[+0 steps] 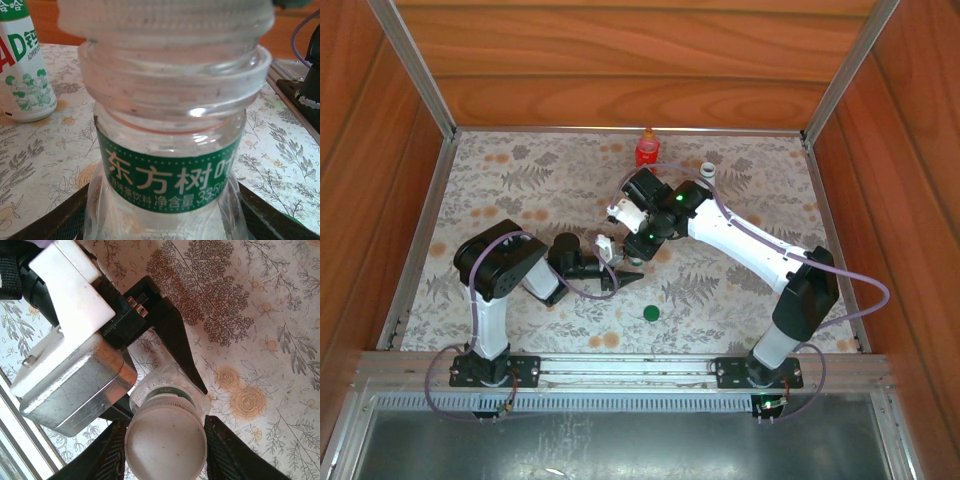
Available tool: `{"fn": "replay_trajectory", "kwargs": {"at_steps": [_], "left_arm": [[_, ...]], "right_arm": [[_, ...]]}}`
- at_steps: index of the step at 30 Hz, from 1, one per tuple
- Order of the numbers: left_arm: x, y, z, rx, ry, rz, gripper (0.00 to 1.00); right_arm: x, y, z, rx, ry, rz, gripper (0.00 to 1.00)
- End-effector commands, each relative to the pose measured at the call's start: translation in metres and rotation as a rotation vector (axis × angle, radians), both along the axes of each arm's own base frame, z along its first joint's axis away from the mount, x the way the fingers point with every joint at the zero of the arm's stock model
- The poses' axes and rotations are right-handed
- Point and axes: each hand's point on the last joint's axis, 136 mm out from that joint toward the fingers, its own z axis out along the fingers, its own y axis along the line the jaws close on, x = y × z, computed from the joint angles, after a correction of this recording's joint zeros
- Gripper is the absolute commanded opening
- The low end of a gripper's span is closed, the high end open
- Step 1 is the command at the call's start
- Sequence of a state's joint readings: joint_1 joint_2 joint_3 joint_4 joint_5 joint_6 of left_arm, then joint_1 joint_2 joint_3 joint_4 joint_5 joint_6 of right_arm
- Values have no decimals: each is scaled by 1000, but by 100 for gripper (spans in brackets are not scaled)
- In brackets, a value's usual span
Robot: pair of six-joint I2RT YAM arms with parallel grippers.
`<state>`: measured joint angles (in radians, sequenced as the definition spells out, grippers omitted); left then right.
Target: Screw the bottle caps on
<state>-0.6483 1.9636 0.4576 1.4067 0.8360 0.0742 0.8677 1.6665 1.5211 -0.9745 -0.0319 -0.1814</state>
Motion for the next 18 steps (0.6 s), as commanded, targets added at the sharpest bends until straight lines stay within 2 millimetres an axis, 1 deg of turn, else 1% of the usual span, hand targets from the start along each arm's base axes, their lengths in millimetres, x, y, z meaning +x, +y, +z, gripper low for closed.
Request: {"fn": "replay_trajectory", "kwargs": {"at_steps": [1,5,8,9,12,18], "left_arm": [[-4,1,-5,17,40,-23,60],[-4,1,-6,18,41,-23,60],[-3,0,-6,18,44,-21,60],[-3,0,-6,18,46,-21,60],[-2,0,-5,16,46,-19,60],[-2,0,-6,16,53,-20,60]], "right_arm": [[-2,-5,-6,-30,41,-20,39],[1,-6,-2,-18,17,-37,38],[2,-6,-4,-18,14,-47,38],[1,-8,7,7,-6,-51,38],[1,-9,7,13,-15,-62,38],[1,-12,1,4,-13,-72,40]]}}
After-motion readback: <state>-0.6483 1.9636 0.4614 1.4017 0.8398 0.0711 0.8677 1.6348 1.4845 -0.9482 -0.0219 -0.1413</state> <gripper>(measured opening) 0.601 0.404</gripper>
